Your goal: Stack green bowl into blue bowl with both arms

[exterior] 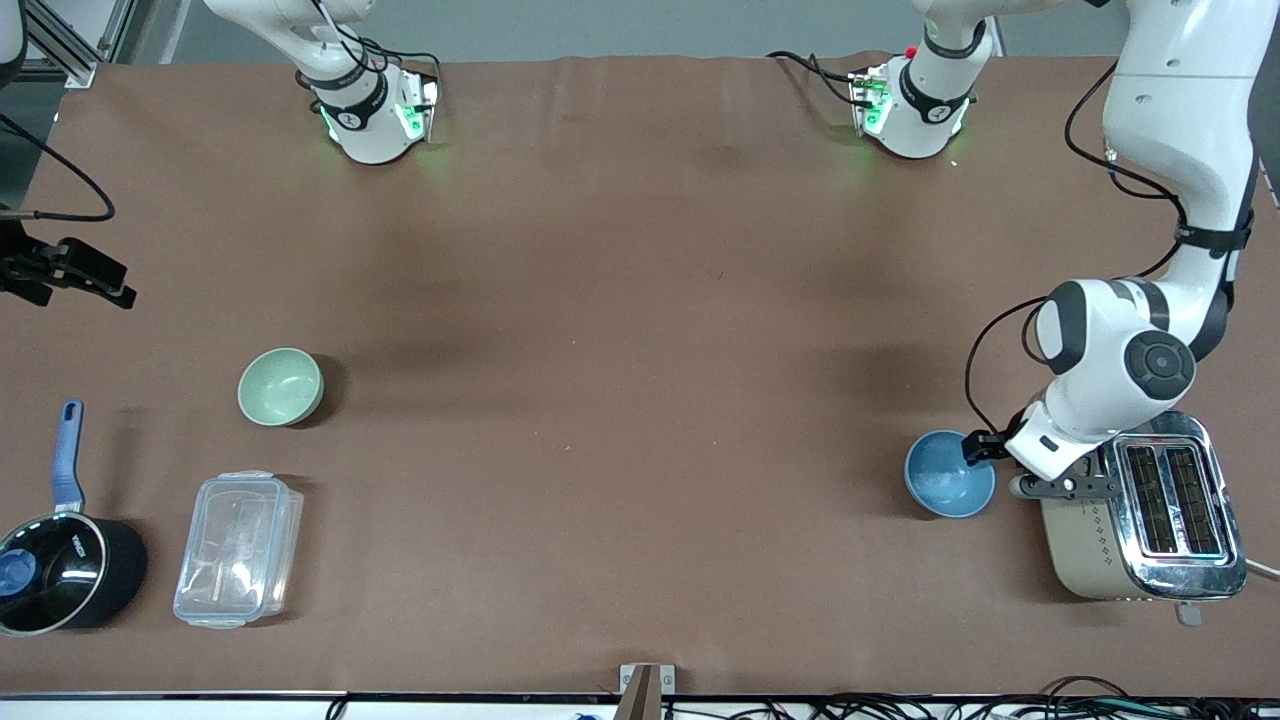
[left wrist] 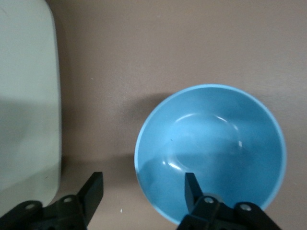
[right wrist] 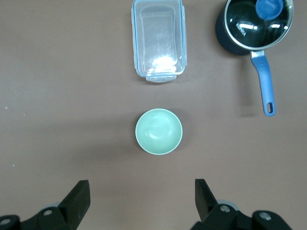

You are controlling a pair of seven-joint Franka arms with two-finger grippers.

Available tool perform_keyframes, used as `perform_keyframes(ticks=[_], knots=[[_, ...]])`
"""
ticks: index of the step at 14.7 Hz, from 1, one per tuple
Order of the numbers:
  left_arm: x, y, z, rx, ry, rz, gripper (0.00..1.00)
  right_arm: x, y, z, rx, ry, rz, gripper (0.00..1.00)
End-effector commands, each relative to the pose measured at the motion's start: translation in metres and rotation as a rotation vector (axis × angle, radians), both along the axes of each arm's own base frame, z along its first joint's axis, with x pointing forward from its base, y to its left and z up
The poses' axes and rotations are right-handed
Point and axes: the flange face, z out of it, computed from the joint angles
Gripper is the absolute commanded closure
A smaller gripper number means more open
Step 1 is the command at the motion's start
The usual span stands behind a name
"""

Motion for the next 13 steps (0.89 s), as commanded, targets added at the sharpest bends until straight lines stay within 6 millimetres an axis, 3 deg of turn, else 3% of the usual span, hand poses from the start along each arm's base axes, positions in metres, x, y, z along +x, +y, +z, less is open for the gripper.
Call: perform_keyframes(ticks=[1, 4, 5, 8, 12, 13], knots=[[0.007, 0.002, -0.011, 0.006, -0.02, -0.008, 0.58, -0.006, -0.021, -0.045, 0.0, 0.028, -0.019, 0.04], [0.016, 0.0, -0.018, 0.001, -0.026, -0.008, 0.91, -0.015, -0.033, -0.091, 0.009, 0.074, -0.023, 0.04], [0.019, -0.001, -0.015, 0.0, -0.033, 0.003, 0.97, -0.017, -0.04, -0.111, 0.009, 0.068, -0.032, 0.04], [0.022, -0.019, -0.004, -0.011, -0.048, 0.015, 1.0, -0.028, -0.05, -0.174, 0.0, 0.015, -0.038, 0.04], [0.013, -0.113, 0.047, -0.028, -0.026, -0.022, 1.0, -0.043, -0.051, -0.258, -0.016, -0.031, -0.036, 0.04], [0.005, -0.149, 0.056, -0.037, -0.009, -0.021, 1.0, -0.042, -0.056, -0.279, -0.02, -0.013, -0.045, 0.04]])
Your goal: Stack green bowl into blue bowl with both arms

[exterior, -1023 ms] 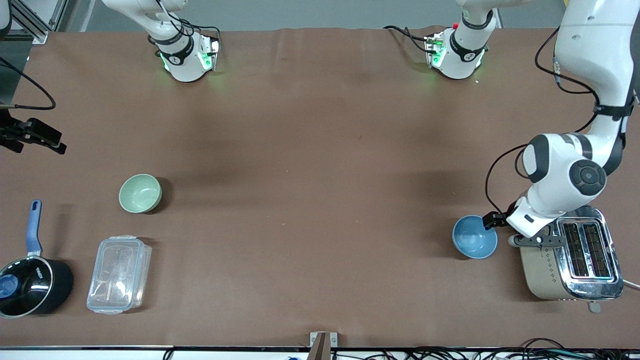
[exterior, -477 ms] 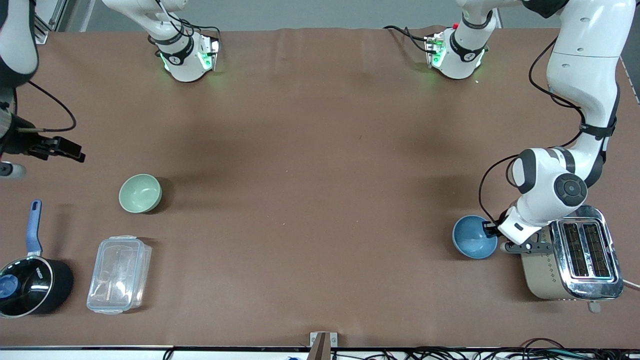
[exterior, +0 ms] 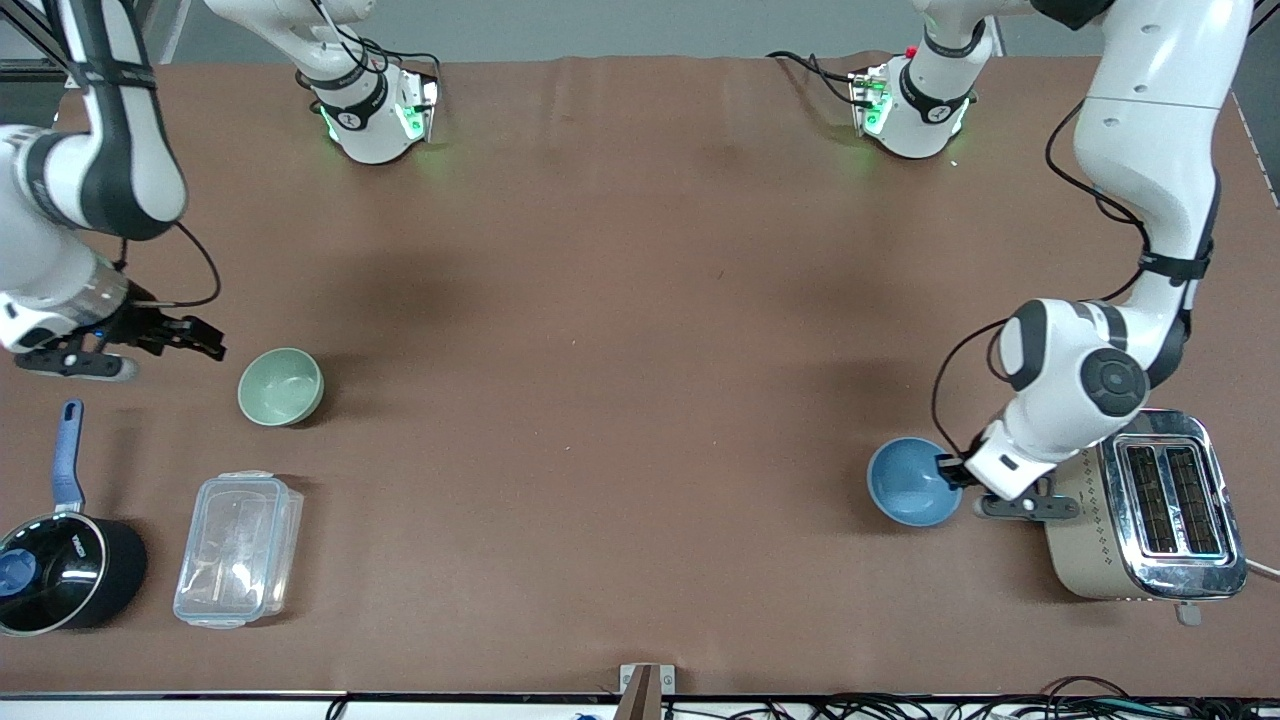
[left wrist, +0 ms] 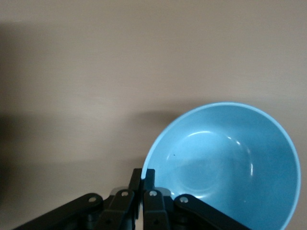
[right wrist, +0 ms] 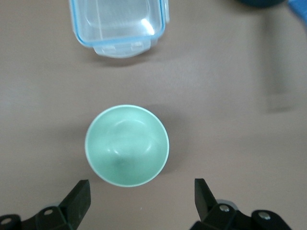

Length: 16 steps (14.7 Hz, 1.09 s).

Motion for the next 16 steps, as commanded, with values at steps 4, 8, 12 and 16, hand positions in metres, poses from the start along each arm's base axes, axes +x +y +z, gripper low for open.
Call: perform_keyframes(ticks=[4, 8, 12, 16], knots=[[-0.059, -0.197, 0.04, -0.036, 0.046, 0.089, 1.0, -0.003, -0.013, -0.09, 0.023, 0.041, -0.051, 0.04], [-0.103, -0.294, 0.018, -0.063, 0.087, 0.183, 1.0, -0.006, -0.016, -0.123, 0.111, 0.065, -0.075, 0.05], [-0.153, -0.369, -0.021, -0.055, 0.135, 0.183, 1.0, -0.006, -0.028, -0.146, 0.196, 0.057, -0.085, 0.1], [-0.175, -0.414, -0.036, -0.076, 0.143, 0.224, 0.94, -0.001, -0.036, -0.148, 0.233, 0.03, -0.078, 0.79]])
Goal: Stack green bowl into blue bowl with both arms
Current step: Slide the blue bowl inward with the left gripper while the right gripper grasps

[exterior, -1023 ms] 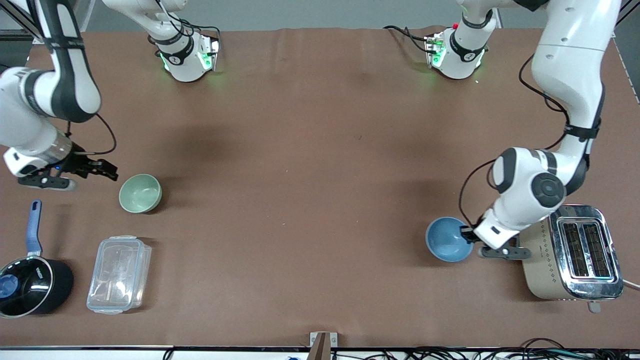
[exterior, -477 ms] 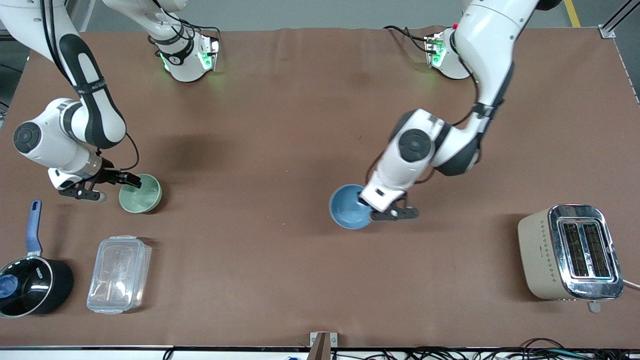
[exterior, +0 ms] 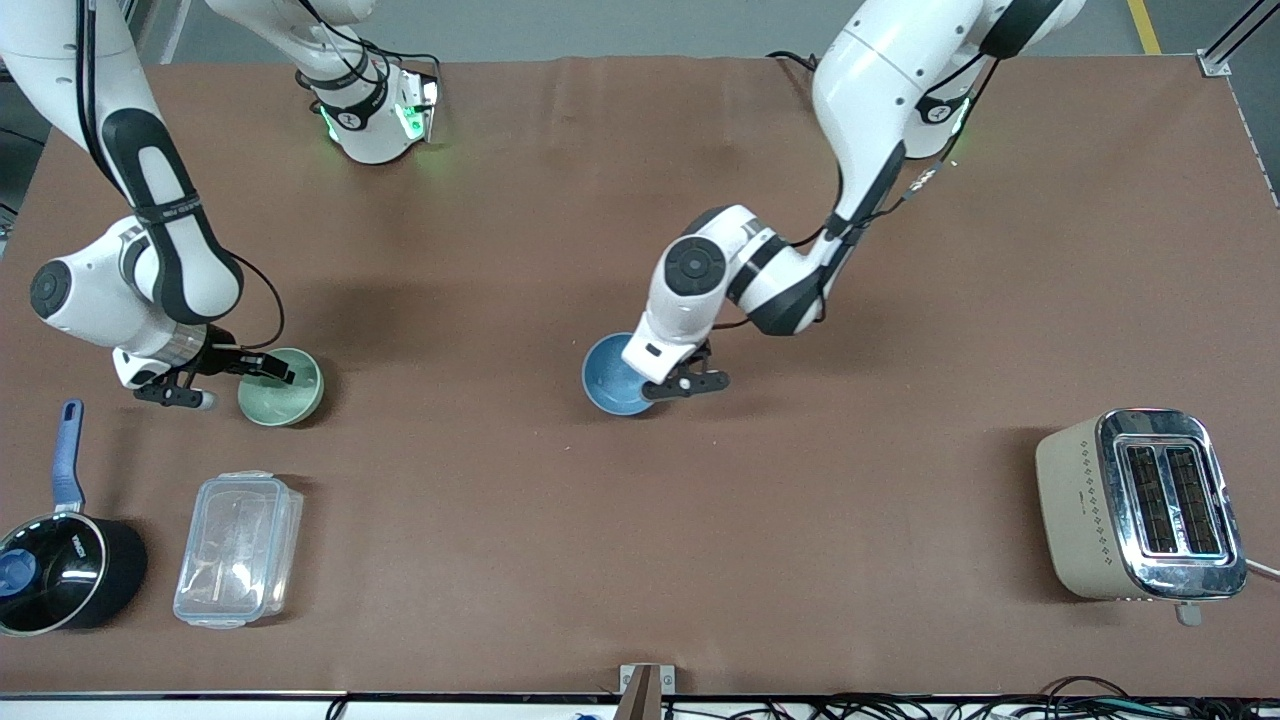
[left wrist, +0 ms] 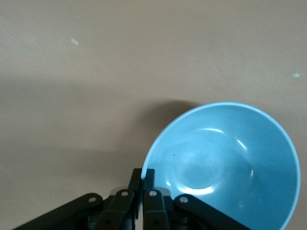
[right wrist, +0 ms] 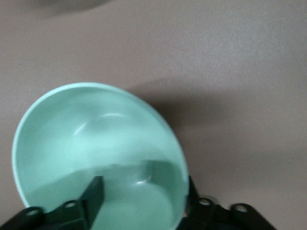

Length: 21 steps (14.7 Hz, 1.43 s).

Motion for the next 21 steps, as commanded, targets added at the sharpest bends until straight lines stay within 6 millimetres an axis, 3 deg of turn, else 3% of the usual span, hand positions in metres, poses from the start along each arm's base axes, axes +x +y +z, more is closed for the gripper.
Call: perform_keyframes(ticks=[1, 2, 3, 5, 6, 8, 11, 13, 15, 19, 21], knots=[[0.002, -0.018, 0.002, -0.016, -0.017, 0.016, 0.83, 0.008, -0.007, 0.004, 0.033, -0.027, -0.019, 0.89], [0.003, -0.019, 0.008, -0.023, -0.025, 0.02, 0.53, 0.008, -0.007, 0.004, 0.036, -0.028, -0.024, 0.96], [0.009, -0.015, 0.018, -0.026, -0.04, 0.038, 0.03, 0.008, -0.008, 0.005, 0.036, -0.03, -0.025, 0.97], [0.028, -0.001, 0.062, -0.038, -0.095, 0.06, 0.0, 0.009, -0.009, 0.007, 0.036, -0.033, -0.027, 1.0], [0.055, 0.031, 0.088, -0.012, -0.138, 0.085, 0.0, 0.01, -0.008, 0.012, 0.041, -0.035, -0.025, 1.0], [0.081, 0.081, 0.144, 0.068, -0.183, 0.031, 0.0, 0.011, -0.008, 0.034, 0.057, -0.049, -0.025, 1.0], [0.116, 0.174, 0.211, 0.136, -0.183, -0.011, 0.0, 0.014, 0.005, 0.08, 0.096, -0.08, 0.007, 1.0], [0.124, 0.225, 0.253, 0.16, -0.189, -0.045, 0.0, 0.013, 0.023, 0.103, 0.134, -0.064, 0.012, 1.0], [0.123, 0.271, 0.291, 0.193, -0.176, -0.099, 0.0, 0.014, 0.047, 0.123, 0.153, -0.053, 0.011, 0.99], [0.108, 0.35, 0.353, 0.224, -0.148, -0.234, 0.0, 0.019, 0.145, 0.151, 0.183, -0.013, -0.025, 0.99], [0.094, 0.373, 0.376, 0.199, -0.123, -0.264, 0.0, 0.017, 0.191, 0.153, 0.182, 0.025, -0.067, 0.99]])
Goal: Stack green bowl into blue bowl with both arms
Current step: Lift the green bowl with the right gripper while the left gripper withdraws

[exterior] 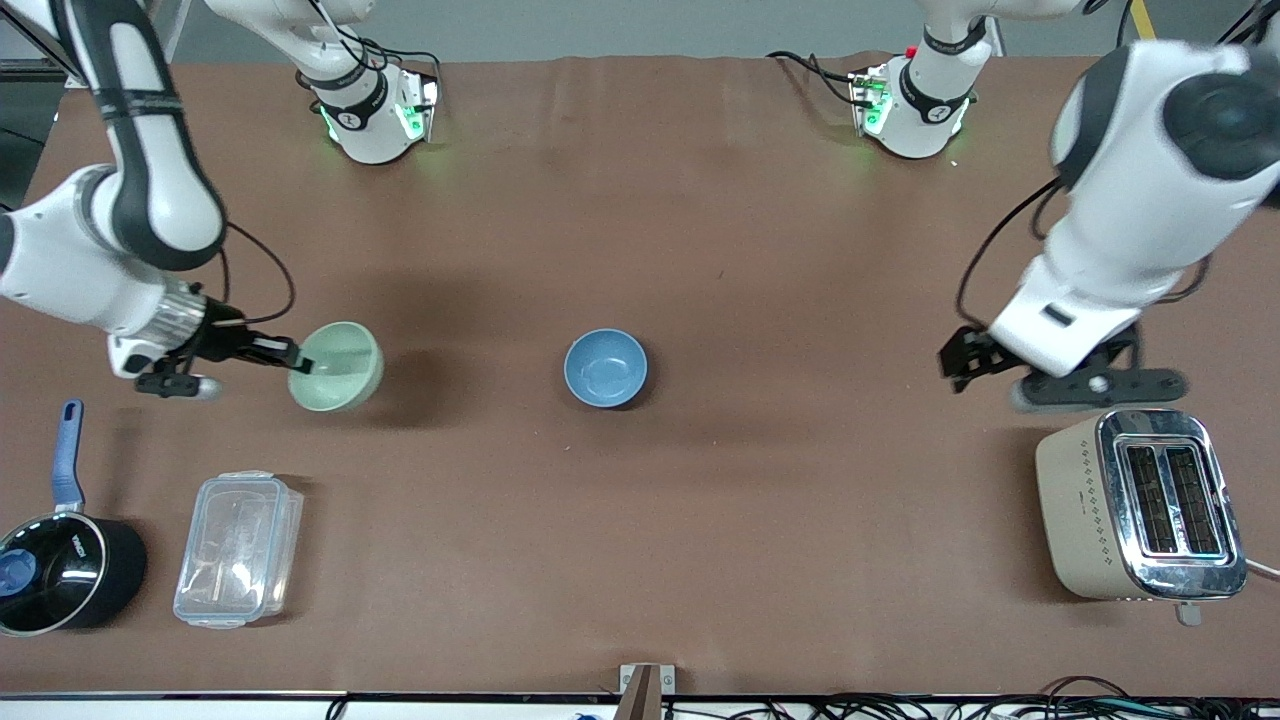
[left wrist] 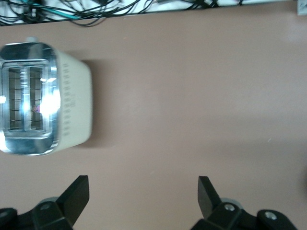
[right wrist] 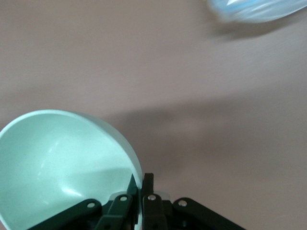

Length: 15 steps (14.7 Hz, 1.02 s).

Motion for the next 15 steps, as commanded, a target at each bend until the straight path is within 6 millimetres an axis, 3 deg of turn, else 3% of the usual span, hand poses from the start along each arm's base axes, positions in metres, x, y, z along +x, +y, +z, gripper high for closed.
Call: perform_keyframes(ticks=[1, 4, 7, 11, 15], knots=[[-0.028, 0.025, 0.03, -0.042, 0.039, -0.064, 0.0, -0.014, 0.067, 0.008, 0.003, 0.047, -0.052, 0.99], [-0.054, 0.059, 0.052, -0.083, 0.043, -0.094, 0.0, -0.018, 0.133, 0.016, -0.033, 0.068, -0.105, 0.99], [-0.086, 0.062, 0.056, -0.078, 0.06, -0.114, 0.0, -0.024, 0.183, 0.01, -0.071, 0.046, -0.155, 0.99], [-0.088, 0.066, 0.057, -0.074, 0.078, -0.109, 0.0, -0.038, 0.242, -0.016, -0.066, 0.05, -0.201, 0.99], [-0.092, 0.065, 0.059, -0.074, 0.093, -0.103, 0.0, -0.044, 0.286, -0.044, -0.069, 0.056, -0.214, 0.99]])
